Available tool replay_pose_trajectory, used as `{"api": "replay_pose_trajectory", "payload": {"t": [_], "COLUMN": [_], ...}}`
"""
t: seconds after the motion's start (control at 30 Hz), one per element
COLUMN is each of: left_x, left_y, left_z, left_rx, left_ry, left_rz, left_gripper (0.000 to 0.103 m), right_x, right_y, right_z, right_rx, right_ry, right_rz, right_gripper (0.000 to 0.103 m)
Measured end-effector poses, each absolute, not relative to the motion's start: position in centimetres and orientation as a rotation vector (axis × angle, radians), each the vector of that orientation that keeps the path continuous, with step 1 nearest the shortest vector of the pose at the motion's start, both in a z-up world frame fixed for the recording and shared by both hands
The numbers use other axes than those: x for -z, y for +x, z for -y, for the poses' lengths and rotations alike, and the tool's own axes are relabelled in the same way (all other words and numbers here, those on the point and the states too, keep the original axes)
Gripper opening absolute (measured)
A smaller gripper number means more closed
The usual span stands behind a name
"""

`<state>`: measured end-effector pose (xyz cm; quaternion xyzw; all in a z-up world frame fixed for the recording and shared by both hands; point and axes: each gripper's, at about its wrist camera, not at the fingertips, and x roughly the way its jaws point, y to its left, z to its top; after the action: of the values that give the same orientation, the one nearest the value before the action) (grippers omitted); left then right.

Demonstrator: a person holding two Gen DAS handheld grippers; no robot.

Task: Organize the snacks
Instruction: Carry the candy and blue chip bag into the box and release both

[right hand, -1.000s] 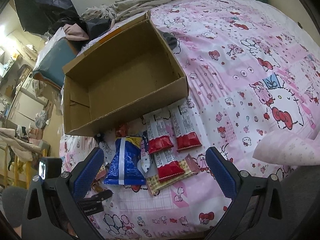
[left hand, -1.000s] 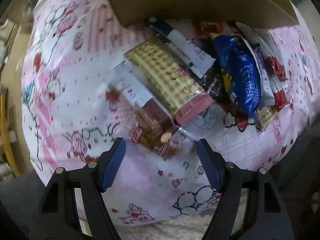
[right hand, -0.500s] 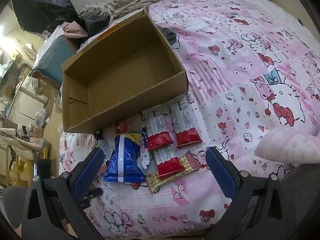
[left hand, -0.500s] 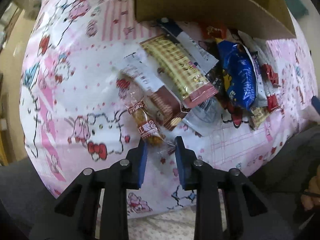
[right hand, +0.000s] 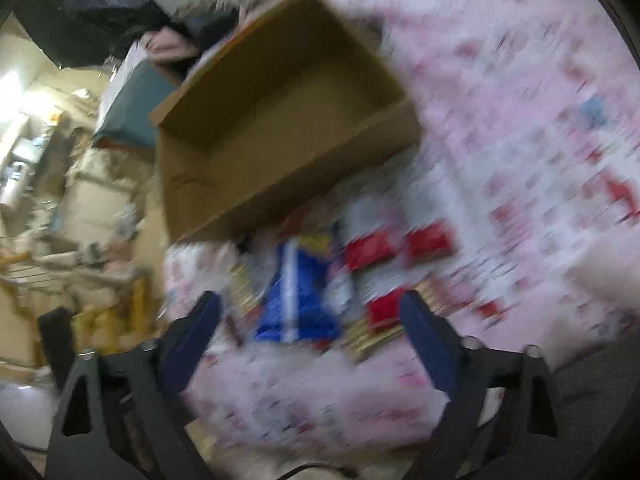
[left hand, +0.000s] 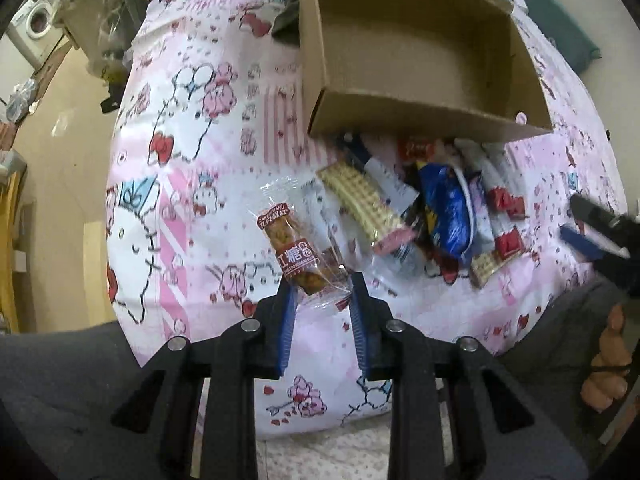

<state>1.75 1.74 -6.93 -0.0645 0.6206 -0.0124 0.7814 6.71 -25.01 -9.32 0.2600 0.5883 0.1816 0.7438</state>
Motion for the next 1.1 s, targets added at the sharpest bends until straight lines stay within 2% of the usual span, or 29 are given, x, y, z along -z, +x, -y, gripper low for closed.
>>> {"api": "replay_pose_trajectory", "payload": {"t": [0.03, 0.1, 0.17, 0.47, 0.5, 0.6, 0.97, 1.1], "left_x": [7.0, 7.1, 7.2, 6.9, 6.8, 6.5, 5.5, 4.1], "left_y": [2.3, 2.5, 2.5, 2.2, 2.1, 2.1, 2.2, 2.0], "left_z": [-2.3, -2.3, -1.9, -2.0, -2.0, -2.0, -1.8, -2.0], "left_rx": [0.031, 0.042, 0.047, 0.072, 0.077, 0.086, 0.098, 0.114], "left_ry": [-0.138, -0.143, -0.131, -0.158, -0.164, -0.17, -0.188, -0.205], "left_rz": [-1.334, -1.325, -1.314, -1.292, -1.289, -1.28, -1.23, -1.171], "left_gripper": [0.022, 0.022, 0.022, 0.022, 0.022, 0.022, 0.022, 0.022], "right_x": [10.0, 11.5, 12.1, 15.5, 15.9, 16.1, 9.4, 6.4], "right_y": [7.0, 7.5, 8.0, 10.4, 10.5, 10.3, 7.0, 6.5], "right_z": [24.4, 22.7, 21.2, 16.2, 15.8, 15.5, 18.2, 20.1], "right_rx": [-0.429, -0.471, -0.463, -0.316, -0.305, -0.304, -0.498, -0.604], "right_ry": [0.59, 0.595, 0.558, 0.322, 0.307, 0.298, 0.454, 0.525], "right_rz": [-1.345, -1.428, -1.453, -1.532, -1.539, -1.528, -1.386, -1.234], "right_gripper": [0.081, 0.068, 0.062, 0.055, 0.047, 0.033, 0.03, 0.03]}}
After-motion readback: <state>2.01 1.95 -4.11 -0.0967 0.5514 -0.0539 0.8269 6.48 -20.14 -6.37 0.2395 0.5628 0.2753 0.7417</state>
